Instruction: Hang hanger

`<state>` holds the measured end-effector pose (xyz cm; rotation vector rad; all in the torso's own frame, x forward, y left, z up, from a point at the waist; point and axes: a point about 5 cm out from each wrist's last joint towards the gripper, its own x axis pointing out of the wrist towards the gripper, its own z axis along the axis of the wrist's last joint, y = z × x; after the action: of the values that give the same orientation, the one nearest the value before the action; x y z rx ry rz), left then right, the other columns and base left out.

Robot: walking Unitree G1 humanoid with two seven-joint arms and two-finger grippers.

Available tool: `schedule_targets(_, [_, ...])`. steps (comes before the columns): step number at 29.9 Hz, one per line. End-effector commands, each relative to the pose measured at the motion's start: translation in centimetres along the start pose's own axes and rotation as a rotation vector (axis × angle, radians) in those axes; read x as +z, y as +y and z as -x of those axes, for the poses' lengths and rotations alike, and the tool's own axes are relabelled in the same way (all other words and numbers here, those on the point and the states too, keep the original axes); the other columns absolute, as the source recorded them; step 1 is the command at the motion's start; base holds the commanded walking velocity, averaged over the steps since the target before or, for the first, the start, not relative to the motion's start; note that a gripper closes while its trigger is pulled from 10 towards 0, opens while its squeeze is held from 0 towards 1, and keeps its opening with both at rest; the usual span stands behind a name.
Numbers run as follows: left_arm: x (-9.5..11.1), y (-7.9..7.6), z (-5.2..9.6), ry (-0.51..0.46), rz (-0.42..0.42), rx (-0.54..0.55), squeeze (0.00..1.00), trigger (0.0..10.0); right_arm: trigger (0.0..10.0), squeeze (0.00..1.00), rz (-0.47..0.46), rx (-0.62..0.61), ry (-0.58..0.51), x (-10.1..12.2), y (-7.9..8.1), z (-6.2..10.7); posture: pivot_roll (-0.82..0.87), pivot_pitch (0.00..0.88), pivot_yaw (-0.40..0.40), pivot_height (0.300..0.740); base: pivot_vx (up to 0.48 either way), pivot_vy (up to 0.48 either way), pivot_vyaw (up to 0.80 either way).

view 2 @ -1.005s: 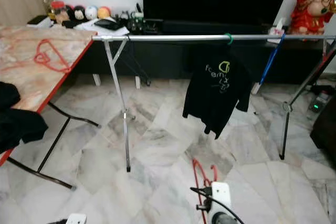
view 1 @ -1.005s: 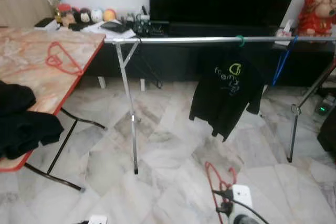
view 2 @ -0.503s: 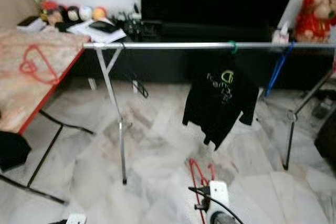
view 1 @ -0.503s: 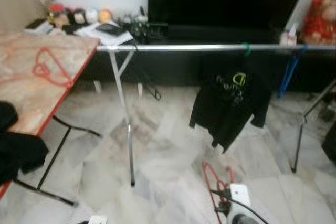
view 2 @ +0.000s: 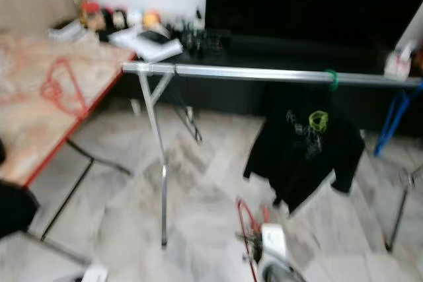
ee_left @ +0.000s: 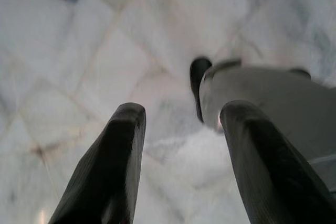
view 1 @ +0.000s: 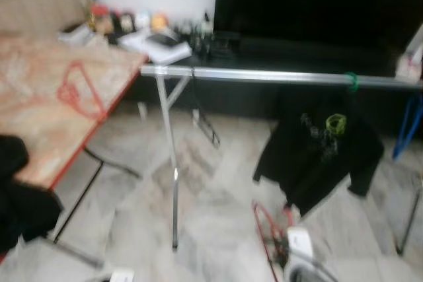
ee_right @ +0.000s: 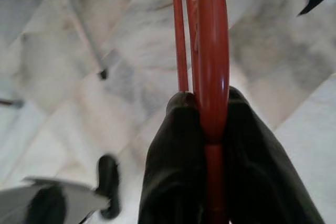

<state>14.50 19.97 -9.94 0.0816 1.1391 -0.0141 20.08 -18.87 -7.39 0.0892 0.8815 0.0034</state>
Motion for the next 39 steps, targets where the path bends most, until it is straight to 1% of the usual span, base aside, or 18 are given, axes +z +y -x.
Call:
schedule_targets(1, [0.25,-0.68,-0.09,-0.004,-0.017,-0.017,0.0,10.0,10.0,0.0,-0.031,-0.024,0.042,-1.34,-0.64,0.36,0.01,0.0,-0.034,0.74,0.322,0.0,0.0])
schedule_targets(26, [0.31,-0.71,-0.1,-0.004,-0.015,-0.015,0.0,10.0,10.0,0.0,-0.034,-0.021,0.025,-1.12,-0.64,0.34,0.01,0.0,-0.038,0.74,0.319,0.0,0.0])
schedule_targets(29, [0.34,-0.67,-0.1,-0.002,-0.028,-0.011,0.0,10.0,10.0,0.0,-0.034,-0.021,0.021,-1.08,-0.65,0.33,0.01,0.0,-0.038,0.74,0.0,0.0,0.0])
schedule_targets(39, [0.25,-0.72,-0.1,0.0,-0.024,-0.015,0.0,10.0,10.0,0.0,-0.022,-0.016,0.005,-0.95,-0.65,0.35,0.01,0.0,-0.039,0.74,0.0,0.0,0.0])
